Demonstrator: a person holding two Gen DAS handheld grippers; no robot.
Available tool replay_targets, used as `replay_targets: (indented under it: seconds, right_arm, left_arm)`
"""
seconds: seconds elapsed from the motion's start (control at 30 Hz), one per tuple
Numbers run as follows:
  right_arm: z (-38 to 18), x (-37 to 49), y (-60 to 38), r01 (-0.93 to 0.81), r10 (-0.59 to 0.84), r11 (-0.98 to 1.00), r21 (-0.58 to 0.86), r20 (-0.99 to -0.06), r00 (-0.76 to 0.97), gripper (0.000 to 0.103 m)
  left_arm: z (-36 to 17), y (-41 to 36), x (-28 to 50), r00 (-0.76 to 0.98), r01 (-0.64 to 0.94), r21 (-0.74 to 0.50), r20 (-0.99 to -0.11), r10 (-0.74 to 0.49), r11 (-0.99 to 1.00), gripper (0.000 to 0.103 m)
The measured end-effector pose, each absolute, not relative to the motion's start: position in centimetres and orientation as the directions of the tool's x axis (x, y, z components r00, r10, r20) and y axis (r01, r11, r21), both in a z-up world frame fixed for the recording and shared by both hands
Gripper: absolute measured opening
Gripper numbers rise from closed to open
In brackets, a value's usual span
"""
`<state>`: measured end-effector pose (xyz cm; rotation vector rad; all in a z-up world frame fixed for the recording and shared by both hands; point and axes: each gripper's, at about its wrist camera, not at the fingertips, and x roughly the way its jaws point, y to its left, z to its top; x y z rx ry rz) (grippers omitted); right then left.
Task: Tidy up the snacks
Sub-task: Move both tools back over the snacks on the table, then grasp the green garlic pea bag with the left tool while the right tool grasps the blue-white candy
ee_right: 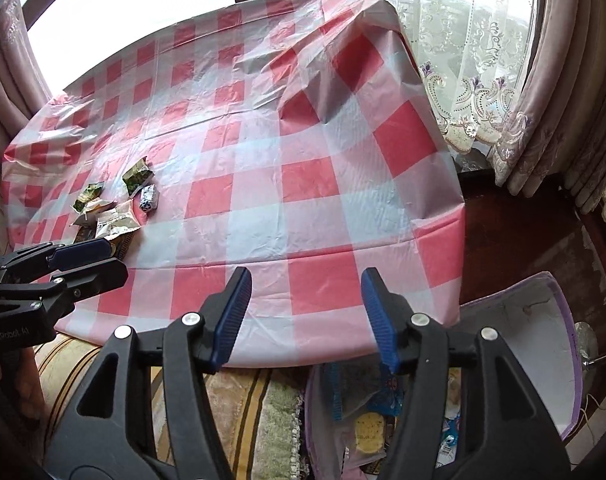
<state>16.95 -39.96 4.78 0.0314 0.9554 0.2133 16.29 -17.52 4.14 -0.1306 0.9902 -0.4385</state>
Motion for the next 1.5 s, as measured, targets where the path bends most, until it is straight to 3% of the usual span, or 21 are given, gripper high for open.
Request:
replay_targets:
  seconds: [0.33,0.57,1.1,1.23,1.33,1.37,1.5]
  right_arm:
    - [5.2,20.9,-31.9,-0.226,0.26,0.961,0.156,-0.78,0.569,0.064]
    - [4.4,23.4,-26.2,-0.301,0.296,0.942,0.146,-0.785,0.544,0.064]
    - [-0.2,26.5,-18.6,-0.394,0.274,0.916,0.079,-0.84,0.469,0.064]
    - [-1.0,26.7,-18.3,-0.397,0.272,0.914,0.079,-0.846,0.459,0.058]
    - [-1.2,26.9,-18.4,-0.396,0.271,0.915,0.078,-0.847,0.458,0.047]
    - [-1.3,27.0,-18.4,-0.393,0.264,0.916,0.073,-0.849,0.457,0.037]
    - [-1.4,27.0,-18.7,-0.393,0.243,0.918,0.045,-0.849,0.47,0.025]
  left_arm:
    - [4.5,-5.6,19.9,0.599,0.048,-0.255,-0.766,-0.232,0.966,0.055]
    - [2.4,0.9,22.3,0.592,-0.124,-0.239,-0.797,-0.122,0.963,0.055]
    - [-1.8,3.7,24.3,0.525,-0.189,-0.202,-0.848,-0.075,0.961,0.059]
    - [-1.8,3.6,24.0,0.535,-0.173,-0.182,-0.843,-0.063,0.968,0.059]
    - [-1.9,3.4,23.7,0.533,-0.168,-0.151,-0.845,-0.039,0.974,0.056]
    - [-2.0,3.3,23.5,0.532,-0.168,-0.135,-0.846,-0.026,0.977,0.052]
    - [-2.0,3.2,23.2,0.534,-0.17,-0.104,-0.845,0.003,0.98,0.045]
